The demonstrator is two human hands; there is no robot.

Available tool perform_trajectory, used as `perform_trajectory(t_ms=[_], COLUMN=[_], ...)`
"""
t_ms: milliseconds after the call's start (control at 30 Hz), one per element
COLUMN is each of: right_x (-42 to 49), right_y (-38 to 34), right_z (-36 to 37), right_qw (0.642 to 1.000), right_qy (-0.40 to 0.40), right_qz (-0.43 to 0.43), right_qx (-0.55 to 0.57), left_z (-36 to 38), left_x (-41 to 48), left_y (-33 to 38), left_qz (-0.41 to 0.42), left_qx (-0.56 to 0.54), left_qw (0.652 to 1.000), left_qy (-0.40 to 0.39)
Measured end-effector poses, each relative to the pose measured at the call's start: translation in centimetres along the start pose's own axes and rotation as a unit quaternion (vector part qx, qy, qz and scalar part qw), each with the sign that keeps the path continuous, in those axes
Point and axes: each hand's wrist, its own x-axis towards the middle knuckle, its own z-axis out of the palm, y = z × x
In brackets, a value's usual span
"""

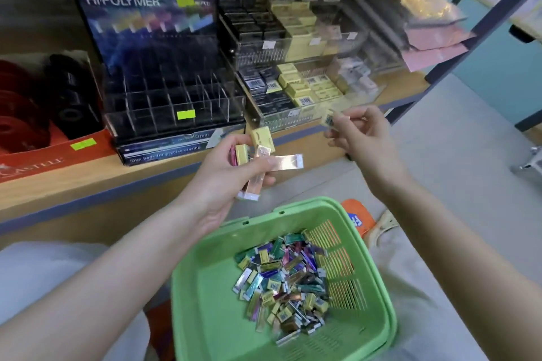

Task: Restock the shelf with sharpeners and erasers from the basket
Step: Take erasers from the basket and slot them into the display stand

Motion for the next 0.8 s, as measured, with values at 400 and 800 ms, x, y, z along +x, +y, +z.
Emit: perform_trajectory(t_ms=[400,800], right_x=[12.9,14.4], right_y=[0.9,0.4], right_z=[-1.3,-1.8], right_qw=[0.954,0.873], right_qy=[-0.065,-0.217], right_qz=[-0.069,-0.057], right_qx=[-0.285,-0.434], left_z=[1.2,1.6], left_x=[2.7,3.6], left_y=[0.1,-0.7], left_qz=[0.007,-0.007], left_qx=[0.001,0.080], left_qw=[1.000,0.997], left_qy=[0.004,0.017])
